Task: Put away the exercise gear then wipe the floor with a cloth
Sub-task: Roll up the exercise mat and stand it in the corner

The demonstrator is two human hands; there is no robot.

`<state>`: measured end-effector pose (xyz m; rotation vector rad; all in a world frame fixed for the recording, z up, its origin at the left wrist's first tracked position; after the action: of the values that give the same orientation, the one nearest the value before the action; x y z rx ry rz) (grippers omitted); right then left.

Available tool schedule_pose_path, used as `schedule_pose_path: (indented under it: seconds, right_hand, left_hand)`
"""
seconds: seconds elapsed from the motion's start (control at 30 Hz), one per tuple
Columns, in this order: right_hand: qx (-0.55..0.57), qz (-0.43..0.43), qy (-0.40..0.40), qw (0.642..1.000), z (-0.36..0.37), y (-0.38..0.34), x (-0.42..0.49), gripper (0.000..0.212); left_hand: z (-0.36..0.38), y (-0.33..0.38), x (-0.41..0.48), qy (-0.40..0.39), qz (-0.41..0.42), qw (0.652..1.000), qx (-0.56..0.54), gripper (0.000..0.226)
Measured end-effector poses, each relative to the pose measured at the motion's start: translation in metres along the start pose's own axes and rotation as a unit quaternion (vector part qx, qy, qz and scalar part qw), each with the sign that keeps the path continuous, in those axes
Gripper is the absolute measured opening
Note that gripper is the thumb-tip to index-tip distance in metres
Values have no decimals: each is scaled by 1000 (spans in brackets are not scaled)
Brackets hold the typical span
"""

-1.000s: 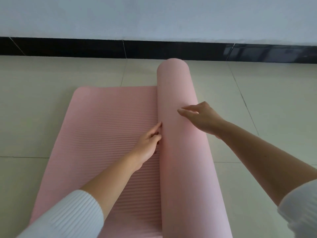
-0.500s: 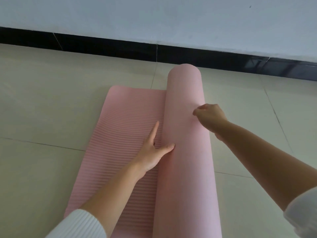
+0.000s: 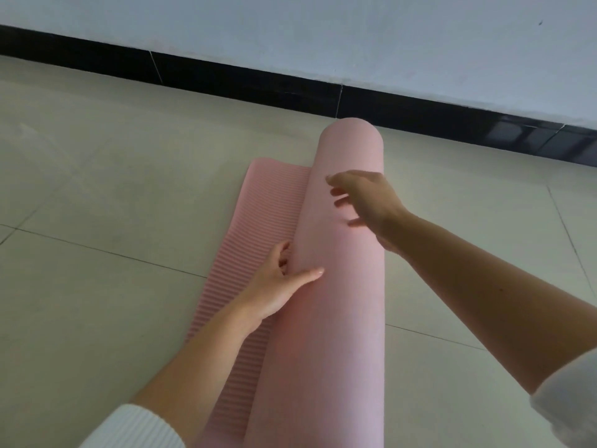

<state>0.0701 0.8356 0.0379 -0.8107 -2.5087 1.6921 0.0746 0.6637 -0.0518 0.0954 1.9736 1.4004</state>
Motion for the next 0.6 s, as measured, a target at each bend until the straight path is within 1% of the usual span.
schedule_pose_path:
  seconds: [0.03,0.07,0.1,0.13,0.2,0.27,0.33,0.37,0.43,0.47,0.5,0.53,0.6]
  right_hand:
    - [7,12,38,999,-1,0,4,30]
    - [-27,27,78,996,-4,3,6,32]
    - [-79,46,98,991,-4,6,8,34]
    - [-123,64,97,986,-1,10,9,34]
    - [-149,71,65,984,12,15,6,31]
    - [-139,50,39,988,28,10,4,29]
    - [-105,36,15,994,43,1,6,29]
    - [-89,34,3,995,49,-4,8,30]
    - [-53,38,-24,998,62,-15,10,35]
    - [-25,39,-42,998,67,-20,12,39]
    - [6,36,-59,998,70,-23,14,43]
    - [39,29,-70,996,72,-26,16,40]
    - [104,20,-50,993,67,-27,24,27]
  left_hand:
    - [-11,-3,-1,4,4,1000,5,89]
    - [-22,-4,-1,8,9,1000,10,84]
    - [-32,-5,-2,12,17,1000,18,77]
    - [-41,-7,-2,20,29,999,25,70]
    - [-54,-9,2,40,54,996,53,57]
    - [-66,-7,5,64,53,994,68,45]
    - [-78,-1,6,70,25,994,75,24]
    - [-82,4,6,54,12,995,82,32]
    - [-88,13,6,19,-20,993,115,64]
    - [-89,16,6,16,-30,990,137,72]
    - [-90,19,6,14,-33,988,153,75]
    - [-92,19,8,13,-34,988,149,73]
    - [-100,22,10,20,-14,994,111,56]
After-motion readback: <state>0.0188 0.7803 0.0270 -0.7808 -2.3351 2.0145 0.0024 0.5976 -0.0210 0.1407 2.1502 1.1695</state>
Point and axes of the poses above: each hand's wrist, its own x-axis towards the middle knuckle, its own z-axis out of the palm, y = z × x, the point moved 1 cm from there along x, towards the middle knuckle, and after that the axes turned 1 degree about y, right-handed, at the moved point
